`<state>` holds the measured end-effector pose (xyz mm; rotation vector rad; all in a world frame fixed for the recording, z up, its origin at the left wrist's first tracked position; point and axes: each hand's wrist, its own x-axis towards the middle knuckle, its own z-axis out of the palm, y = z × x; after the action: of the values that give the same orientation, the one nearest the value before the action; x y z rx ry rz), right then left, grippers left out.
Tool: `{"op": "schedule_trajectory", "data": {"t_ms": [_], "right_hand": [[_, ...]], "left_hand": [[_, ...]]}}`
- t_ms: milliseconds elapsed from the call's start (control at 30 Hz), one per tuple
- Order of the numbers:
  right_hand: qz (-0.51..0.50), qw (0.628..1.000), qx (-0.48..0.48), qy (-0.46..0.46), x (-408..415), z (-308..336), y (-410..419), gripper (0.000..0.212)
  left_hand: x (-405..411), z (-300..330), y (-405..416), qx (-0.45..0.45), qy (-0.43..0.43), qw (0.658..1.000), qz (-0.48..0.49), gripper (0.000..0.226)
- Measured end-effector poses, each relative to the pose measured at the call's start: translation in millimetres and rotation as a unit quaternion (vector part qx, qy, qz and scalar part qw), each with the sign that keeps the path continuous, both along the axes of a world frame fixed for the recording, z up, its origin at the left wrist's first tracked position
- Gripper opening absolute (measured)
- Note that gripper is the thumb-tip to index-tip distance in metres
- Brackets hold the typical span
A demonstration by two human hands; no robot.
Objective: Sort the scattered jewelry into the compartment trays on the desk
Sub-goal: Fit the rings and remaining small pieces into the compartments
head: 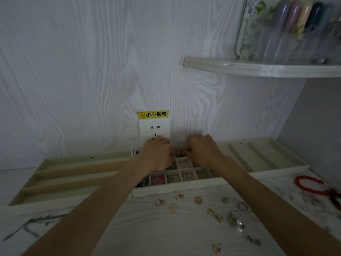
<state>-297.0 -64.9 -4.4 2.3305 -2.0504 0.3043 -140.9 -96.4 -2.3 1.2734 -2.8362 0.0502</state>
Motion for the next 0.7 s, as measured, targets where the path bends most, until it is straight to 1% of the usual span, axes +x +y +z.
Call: {"op": "schedule_trajectory", "data": {"t_ms": [267, 467, 567, 700], "right_hand": [[0.002, 1.000, -0.004, -0.003, -0.6, 0.4, 0.1, 0.037], [-0.005, 1.000, -0.009, -0.021, -5.0, 8.3, -0.8, 0.026], [-0.012, 1.000, -0.025, -0.012, -5.4, 9.7, -0.7, 0.030], [-0.004, 1.000, -0.020, 0.002, -3.5, 9.8, -0.2, 0.026]], "left_hand": [[-4.9, 3.8, 0.4, -0.015, -0.019, 1.000, -0.006, 0.040], [-1.5, 5.2, 1.3, -0.007, -0.006, 1.000, -0.006, 0.039], [-1.8, 4.5, 1.0, -0.015, -0.006, 1.000, -0.010, 0.038], [-4.1, 3.7, 0.4, -0.023, -0.013, 1.000, -0.015, 0.038]]}}
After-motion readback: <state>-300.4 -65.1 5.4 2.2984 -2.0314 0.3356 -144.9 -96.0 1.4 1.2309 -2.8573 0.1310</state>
